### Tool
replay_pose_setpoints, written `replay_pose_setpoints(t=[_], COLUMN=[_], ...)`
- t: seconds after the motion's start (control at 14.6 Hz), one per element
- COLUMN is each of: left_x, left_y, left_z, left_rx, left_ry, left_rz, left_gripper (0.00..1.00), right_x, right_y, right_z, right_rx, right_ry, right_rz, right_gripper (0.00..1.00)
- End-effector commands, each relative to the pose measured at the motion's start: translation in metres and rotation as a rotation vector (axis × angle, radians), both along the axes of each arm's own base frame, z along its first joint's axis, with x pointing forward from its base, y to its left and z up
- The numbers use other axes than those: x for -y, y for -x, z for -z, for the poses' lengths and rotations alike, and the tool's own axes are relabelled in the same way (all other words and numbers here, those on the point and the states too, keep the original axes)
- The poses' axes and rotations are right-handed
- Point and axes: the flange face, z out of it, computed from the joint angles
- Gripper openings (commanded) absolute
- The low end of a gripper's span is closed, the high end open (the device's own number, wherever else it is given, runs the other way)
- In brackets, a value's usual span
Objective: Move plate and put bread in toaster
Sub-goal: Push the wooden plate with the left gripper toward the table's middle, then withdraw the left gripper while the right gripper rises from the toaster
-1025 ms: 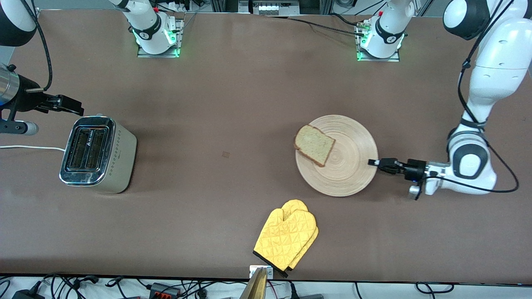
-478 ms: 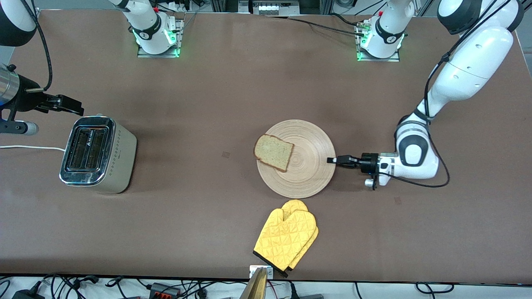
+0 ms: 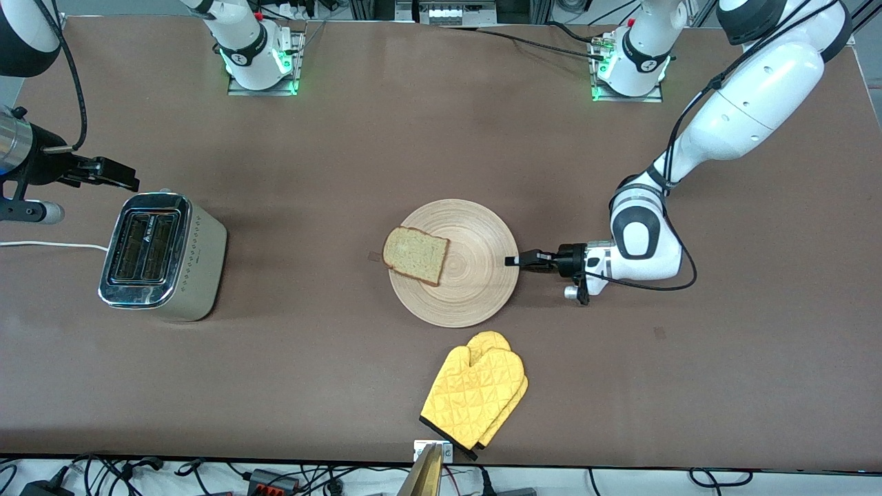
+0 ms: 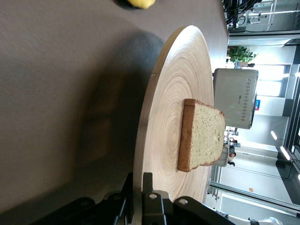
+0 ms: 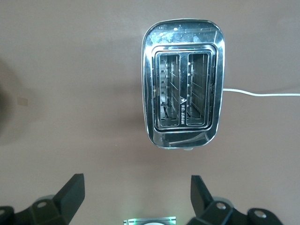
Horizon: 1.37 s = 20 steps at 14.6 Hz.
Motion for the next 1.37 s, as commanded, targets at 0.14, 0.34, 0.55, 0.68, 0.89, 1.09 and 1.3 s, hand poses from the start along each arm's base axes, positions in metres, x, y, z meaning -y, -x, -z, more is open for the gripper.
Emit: replay_pose_setpoints(t=[0.14, 0.34, 0.55, 0.68, 0.89, 1.09, 1.3], left_x=[0.025, 0.025, 0.019, 0.013, -0.019, -0.075, -0.141], left_y=[0.012, 0.016, 0.015, 0.013, 0.002, -0.014, -0.042], left_z=[-0.012, -0.003, 0.000, -0.002, -0.012, -0.026, -0.051], left_rx=[0.018, 0.038, 0.032, 0.026, 0.028, 0.062, 0.159], left_ry=[0.014, 0.022, 0.021, 0.031, 0.071, 0.102, 0.031], left_rz=[0.027, 0.043, 0.034, 0.028, 0.017, 0.083, 0.227], left_gripper=[0.00, 0.16, 0.99, 1.00, 1.00, 1.00, 1.00], right_x=[-0.012, -0.011, -0.012, -0.016, -0.021, -0.026, -0.031], right_y=[0.004, 0.001, 0.000, 0.001, 0.002, -0.001, -0.004], right_z=[-0.005, 0.006, 0.014, 0.014, 0.021, 0.028, 0.040], right_rx=[-0.011, -0.037, -0.054, -0.061, -0.081, -0.089, -0.114], right_ry=[-0.015, -0.103, -0.119, -0.118, -0.117, -0.126, -0.126], right_rz=[-0.010, 0.015, 0.025, 0.020, 0.010, 0.005, -0.004], right_gripper=[1.00, 1.00, 1.00, 1.00, 1.00, 1.00, 1.00])
